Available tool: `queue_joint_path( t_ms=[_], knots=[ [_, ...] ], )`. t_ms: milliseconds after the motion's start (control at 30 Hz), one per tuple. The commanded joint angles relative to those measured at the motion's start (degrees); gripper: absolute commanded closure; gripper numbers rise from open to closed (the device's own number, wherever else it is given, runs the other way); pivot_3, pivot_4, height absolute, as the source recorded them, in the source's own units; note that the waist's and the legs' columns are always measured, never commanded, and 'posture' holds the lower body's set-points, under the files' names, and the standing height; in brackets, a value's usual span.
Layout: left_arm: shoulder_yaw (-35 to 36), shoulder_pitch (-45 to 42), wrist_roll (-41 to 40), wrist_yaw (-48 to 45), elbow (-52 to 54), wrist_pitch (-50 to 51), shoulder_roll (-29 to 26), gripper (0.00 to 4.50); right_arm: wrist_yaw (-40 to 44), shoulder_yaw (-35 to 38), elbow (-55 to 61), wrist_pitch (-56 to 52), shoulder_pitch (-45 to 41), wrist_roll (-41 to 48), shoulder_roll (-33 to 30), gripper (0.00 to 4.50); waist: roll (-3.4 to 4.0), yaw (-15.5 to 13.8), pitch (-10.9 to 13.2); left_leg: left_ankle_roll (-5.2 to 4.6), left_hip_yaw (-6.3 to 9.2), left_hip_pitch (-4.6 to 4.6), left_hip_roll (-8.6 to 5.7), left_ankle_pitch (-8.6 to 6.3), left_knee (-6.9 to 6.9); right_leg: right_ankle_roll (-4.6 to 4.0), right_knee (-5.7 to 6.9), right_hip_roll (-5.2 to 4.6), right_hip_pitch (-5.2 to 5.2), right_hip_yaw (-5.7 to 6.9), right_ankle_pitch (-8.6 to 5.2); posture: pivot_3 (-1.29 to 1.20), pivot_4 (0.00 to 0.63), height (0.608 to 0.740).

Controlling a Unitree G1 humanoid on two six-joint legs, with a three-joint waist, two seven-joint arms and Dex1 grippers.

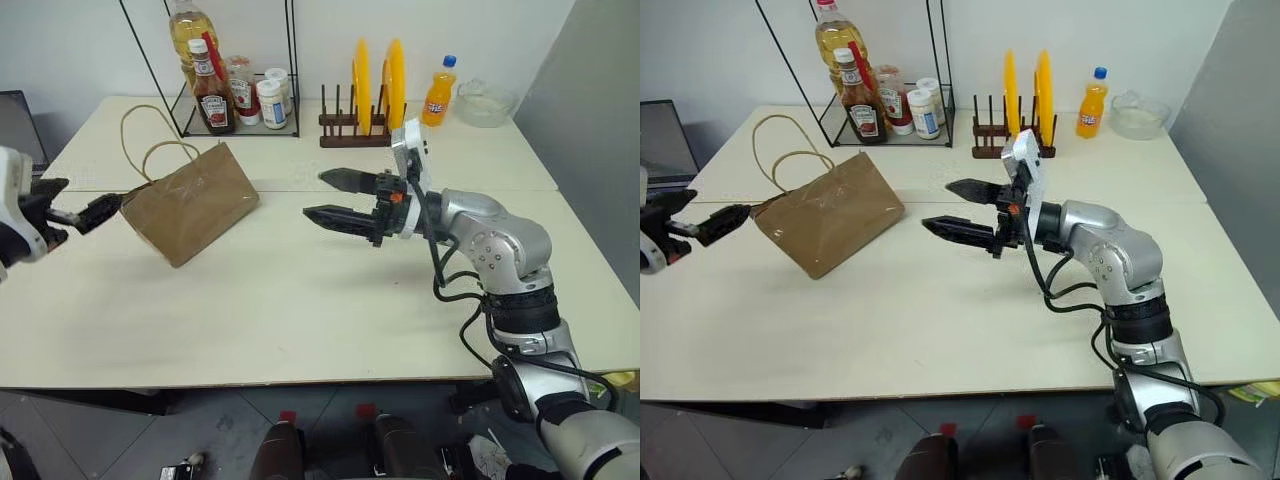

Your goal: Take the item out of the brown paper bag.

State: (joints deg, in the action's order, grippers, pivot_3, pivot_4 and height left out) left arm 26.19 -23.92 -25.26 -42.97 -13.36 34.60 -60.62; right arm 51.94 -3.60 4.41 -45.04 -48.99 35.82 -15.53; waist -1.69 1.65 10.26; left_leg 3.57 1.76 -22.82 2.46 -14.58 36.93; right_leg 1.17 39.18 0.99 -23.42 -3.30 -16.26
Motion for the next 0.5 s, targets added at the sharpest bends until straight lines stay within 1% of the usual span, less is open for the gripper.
queue_joint_path(
  t_ms=[33, 133, 233, 300, 400, 500],
  knots=[
    [-6.59, -9.23, 5.27, -7.11, -15.77, -8.70, -2.29, 0.02, -0.12, -0.31, 2.92, -0.27, -0.09, 0.96, -0.64, 0.00, 0.00, -0.08, 0.00, 0.00, -0.02, -0.01, 0.00, 0.00, 0.00, 0.00, -0.01, 0.00, -0.01, 0.00, 0.00, 0.00, 0.150, 0.740],
    [-11.87, -18.45, 9.08, -11.89, -27.57, -13.32, -1.79, 0.02, -0.63, -0.51, 3.48, 0.15, 0.79, 0.39, -1.28, 0.00, -0.03, -0.01, -0.02, 0.00, -0.02, -0.12, -0.04, 0.00, 0.03, -0.01, 0.02, 0.00, -0.09, 0.03, 0.01, 0.00, 0.150, 0.740],
    [-17.94, -28.66, 13.82, -17.76, -39.58, -17.02, 0.10, 0.02, -1.66, -0.51, 4.82, 0.17, 2.03, 0.14, -2.09, 0.00, -0.07, -0.06, -0.02, 0.00, 0.03, -0.21, -0.06, 0.00, 0.04, -0.01, 0.05, 0.00, -0.16, 0.10, 0.01, 0.00, 0.150, 0.740],
    [-20.43, -33.79, 16.36, -20.17, -45.56, -18.46, 1.51, 0.02, -2.38, -0.32, 5.89, -0.29, 2.59, 0.54, -2.30, 0.00, -0.07, -0.01, -0.02, 0.00, 0.09, -0.22, -0.09, 0.00, 0.05, -0.01, 0.11, -0.01, -0.17, 0.14, 0.00, 0.00, 0.150, 0.740],
    [-23.01, -38.59, 19.84, -21.97, -51.94, -21.12, 2.99, 0.02, -3.49, -0.11, 7.59, -1.05, 3.40, 1.17, -2.33, 0.00, -0.07, 0.21, -0.02, 0.00, 0.06, -0.22, -0.10, 0.00, 0.06, -0.03, 0.27, -0.02, -0.24, 0.10, -0.01, 0.00, 0.150, 0.740],
    [-25.73, -40.96, 24.12, -21.04, -56.42, -24.10, 4.08, 0.02, -4.47, 0.03, 8.88, -1.47, 4.19, 1.33, -2.62, 0.00, -0.07, 0.70, -0.02, 0.00, 0.04, -0.22, -0.06, 0.00, 0.05, -0.05, 0.38, 0.01, -0.33, 0.06, -0.03, 0.00, 0.150, 0.740]
  ],
)
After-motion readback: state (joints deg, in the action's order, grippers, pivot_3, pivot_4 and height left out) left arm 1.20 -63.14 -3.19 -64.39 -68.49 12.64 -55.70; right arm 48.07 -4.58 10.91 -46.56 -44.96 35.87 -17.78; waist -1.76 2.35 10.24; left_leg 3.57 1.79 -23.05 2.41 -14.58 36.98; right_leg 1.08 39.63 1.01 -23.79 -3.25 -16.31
